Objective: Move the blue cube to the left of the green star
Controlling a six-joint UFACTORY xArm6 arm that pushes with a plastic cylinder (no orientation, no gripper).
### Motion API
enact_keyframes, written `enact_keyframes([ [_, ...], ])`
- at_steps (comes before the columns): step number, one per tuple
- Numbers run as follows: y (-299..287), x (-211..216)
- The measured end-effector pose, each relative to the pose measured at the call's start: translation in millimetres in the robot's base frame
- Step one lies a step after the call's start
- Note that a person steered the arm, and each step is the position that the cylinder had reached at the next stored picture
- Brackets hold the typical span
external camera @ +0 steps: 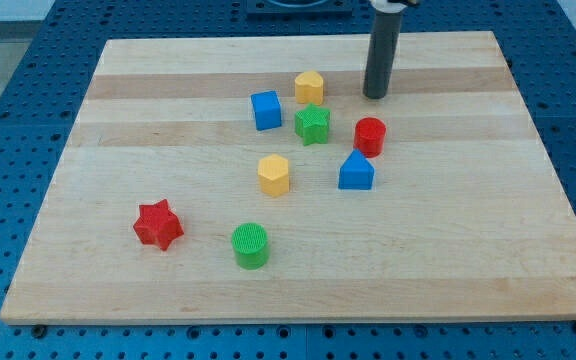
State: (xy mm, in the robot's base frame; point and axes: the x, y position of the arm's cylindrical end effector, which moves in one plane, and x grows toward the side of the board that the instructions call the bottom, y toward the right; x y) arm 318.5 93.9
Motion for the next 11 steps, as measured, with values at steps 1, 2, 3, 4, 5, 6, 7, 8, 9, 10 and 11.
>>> enact_keyframes([
  [1, -5.9, 0.0],
  [2, -15.8, 3.6],
  [3, -20.2, 9.9],
  [4, -20.2, 10.4],
  [5, -20.2, 10.9],
  [6, -27.5, 22.5],
  [7, -42.3, 31.1],
  [8, -54.9, 31.2],
  [9, -83.5, 31.2],
  [10, -96.8, 24.1],
  [11, -117.8, 28.5],
])
